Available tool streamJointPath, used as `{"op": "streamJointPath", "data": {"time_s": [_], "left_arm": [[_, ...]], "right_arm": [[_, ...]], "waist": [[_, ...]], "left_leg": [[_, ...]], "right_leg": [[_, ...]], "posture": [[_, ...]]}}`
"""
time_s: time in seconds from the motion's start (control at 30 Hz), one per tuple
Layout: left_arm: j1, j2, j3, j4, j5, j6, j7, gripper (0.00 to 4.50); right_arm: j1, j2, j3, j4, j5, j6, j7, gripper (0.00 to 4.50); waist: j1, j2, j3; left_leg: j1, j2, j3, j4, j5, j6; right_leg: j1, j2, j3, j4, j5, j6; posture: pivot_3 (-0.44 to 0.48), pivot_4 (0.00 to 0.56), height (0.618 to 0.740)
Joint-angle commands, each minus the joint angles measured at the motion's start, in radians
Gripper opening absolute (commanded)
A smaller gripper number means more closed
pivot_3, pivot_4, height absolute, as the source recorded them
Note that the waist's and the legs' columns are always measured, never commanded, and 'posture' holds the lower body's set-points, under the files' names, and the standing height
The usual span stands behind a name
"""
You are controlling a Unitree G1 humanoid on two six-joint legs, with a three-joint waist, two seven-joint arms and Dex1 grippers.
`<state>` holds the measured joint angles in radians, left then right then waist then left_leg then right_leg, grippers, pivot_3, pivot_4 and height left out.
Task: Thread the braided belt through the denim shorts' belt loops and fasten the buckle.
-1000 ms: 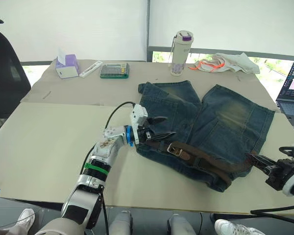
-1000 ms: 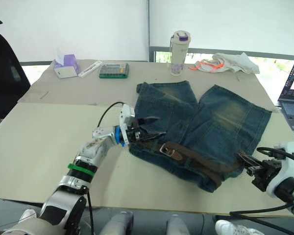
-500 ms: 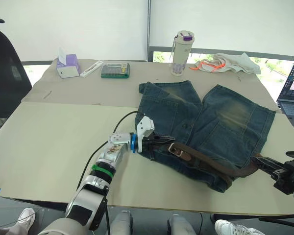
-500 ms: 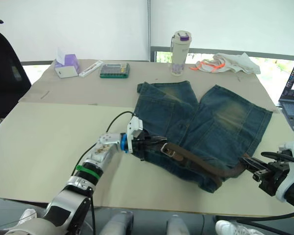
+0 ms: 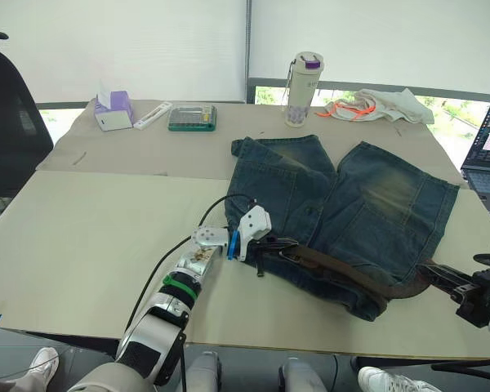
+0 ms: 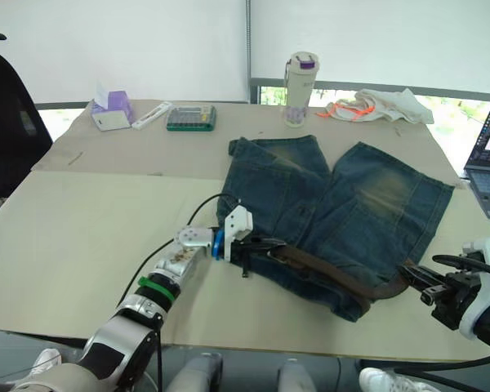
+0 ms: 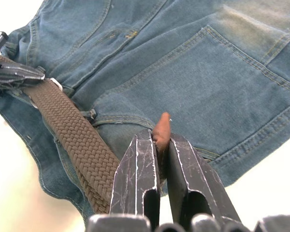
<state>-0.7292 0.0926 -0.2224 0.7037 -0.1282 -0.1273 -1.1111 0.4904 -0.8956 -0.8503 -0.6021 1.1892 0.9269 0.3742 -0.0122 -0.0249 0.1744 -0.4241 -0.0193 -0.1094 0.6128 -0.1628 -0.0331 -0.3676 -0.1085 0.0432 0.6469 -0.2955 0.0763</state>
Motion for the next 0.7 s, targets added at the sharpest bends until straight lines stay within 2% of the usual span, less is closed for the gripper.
{"op": "streamJointPath", "data": {"time_s": [0.03,0.5,0.7], "left_arm": [[-0.009,0.006,0.006,0.026,0.03,-0.016,0.051,0.01],[0.022,0.02,0.007,0.006,0.025,0.0,0.052,0.01],[0.033,0.027,-0.05,0.016,0.075,-0.015,0.031,0.01]], "right_arm": [[0.014,-0.004,-0.064,-0.018,-0.007,0.01,0.026,0.0],[0.021,-0.01,-0.074,0.002,-0.041,0.014,0.06,0.0],[0.018,-0.011,-0.075,0.002,-0.05,0.018,0.069,0.0]], "waist": [[-0.001,0.0,0.0],[-0.002,0.0,0.0],[-0.002,0.001,-0.001]], "left_leg": [[0.0,0.0,0.0,0.0,0.0,0.0],[0.001,0.0,0.0,0.0,0.0,0.0],[0.001,0.0,0.0,0.0,0.0,0.0]], "right_leg": [[0.0,0.0,0.0,0.0,0.0,0.0],[0.0,0.0,0.0,0.001,0.0,0.0],[0.001,0.0,0.0,0.001,0.0,0.0]], "posture": [[0.0,0.15,0.74],[0.0,0.15,0.74],[0.0,0.15,0.74]]}}
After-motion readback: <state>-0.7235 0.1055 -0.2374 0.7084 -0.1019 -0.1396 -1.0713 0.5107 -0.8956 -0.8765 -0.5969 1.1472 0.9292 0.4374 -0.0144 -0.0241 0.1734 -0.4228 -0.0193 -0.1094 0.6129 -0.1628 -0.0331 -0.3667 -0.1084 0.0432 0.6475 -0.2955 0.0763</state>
